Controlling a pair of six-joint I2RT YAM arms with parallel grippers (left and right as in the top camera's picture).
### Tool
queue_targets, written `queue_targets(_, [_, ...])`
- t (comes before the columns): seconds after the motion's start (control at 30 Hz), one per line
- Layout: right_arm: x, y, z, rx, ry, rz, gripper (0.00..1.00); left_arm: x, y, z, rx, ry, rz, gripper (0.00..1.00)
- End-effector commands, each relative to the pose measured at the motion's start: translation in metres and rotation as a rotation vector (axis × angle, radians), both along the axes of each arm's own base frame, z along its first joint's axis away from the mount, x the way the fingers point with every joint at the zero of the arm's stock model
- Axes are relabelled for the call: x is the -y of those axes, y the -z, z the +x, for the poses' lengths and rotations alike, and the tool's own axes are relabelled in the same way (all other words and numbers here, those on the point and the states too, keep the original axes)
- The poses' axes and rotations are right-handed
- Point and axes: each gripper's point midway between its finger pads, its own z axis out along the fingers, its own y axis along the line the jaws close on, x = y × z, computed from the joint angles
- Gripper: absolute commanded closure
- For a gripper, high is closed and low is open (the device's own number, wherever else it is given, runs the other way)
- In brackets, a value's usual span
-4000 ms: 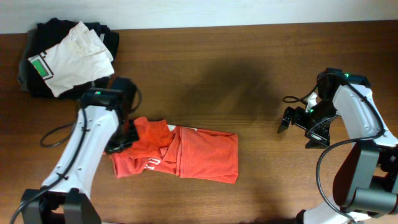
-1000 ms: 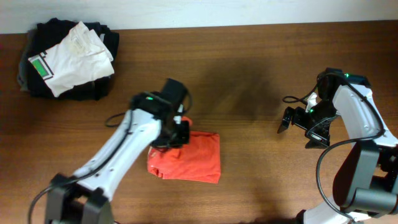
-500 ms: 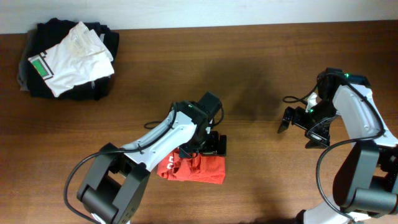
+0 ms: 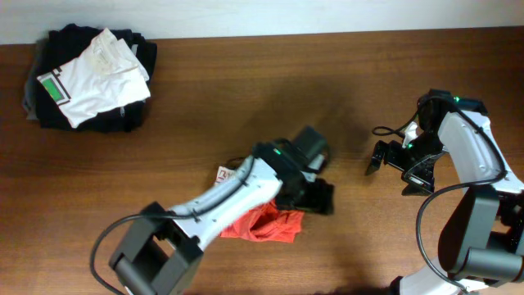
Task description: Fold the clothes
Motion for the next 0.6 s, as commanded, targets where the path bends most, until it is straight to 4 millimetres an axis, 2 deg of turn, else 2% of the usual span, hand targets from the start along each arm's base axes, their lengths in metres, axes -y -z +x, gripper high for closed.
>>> queue_targets(0.0, [0.001, -0.003, 0.003, 0.013, -0.002, -0.012, 0.02, 0.018, -0.025, -0.015, 0.024, 0.058, -0.061, 0.2])
queue_targets(0.07, [0.001, -0.003, 0.003, 0.013, -0.002, -0.012, 0.02, 0.011, -0.042, -0.01, 0.041, 0.041, -0.044, 0.2])
queue_targets(0.13, [0.001, -0.003, 0.003, 0.013, -0.002, -0.012, 0.02, -0.007, -0.055, -0.004, 0.06, 0.007, 0.016, 0.16])
queue_targets(0.17, [0.001, -0.003, 0.003, 0.013, -0.002, -0.012, 0.02, -0.022, -0.059, 0.0, 0.071, -0.019, 0.066, 0.16])
queue_targets(0.2, [0.001, -0.003, 0.003, 0.013, -0.002, -0.012, 0.02, -0.061, -0.062, 0.009, 0.099, -0.079, 0.196, 0.15])
queue_targets(0.23, [0.001, -0.003, 0.003, 0.013, -0.002, -0.012, 0.02, -0.079, -0.061, 0.012, 0.106, -0.102, 0.261, 0.15])
queue_targets(0.3, [0.001, -0.003, 0.003, 0.013, -0.002, -0.012, 0.02, -0.112, -0.055, 0.011, 0.076, -0.135, 0.379, 0.01])
queue_targets(0.4, [0.001, -0.003, 0.003, 0.013, -0.002, -0.012, 0.02, -0.129, -0.04, 0.0, 0.011, -0.134, 0.443, 0.0])
queue_targets(0.47, [0.001, -0.003, 0.003, 0.013, -0.002, -0.012, 0.02, -0.138, -0.022, -0.01, -0.024, -0.124, 0.481, 0.01])
queue_targets(0.57, [0.001, -0.003, 0.003, 0.013, -0.002, -0.012, 0.02, -0.133, 0.004, -0.016, -0.045, -0.122, 0.444, 0.01])
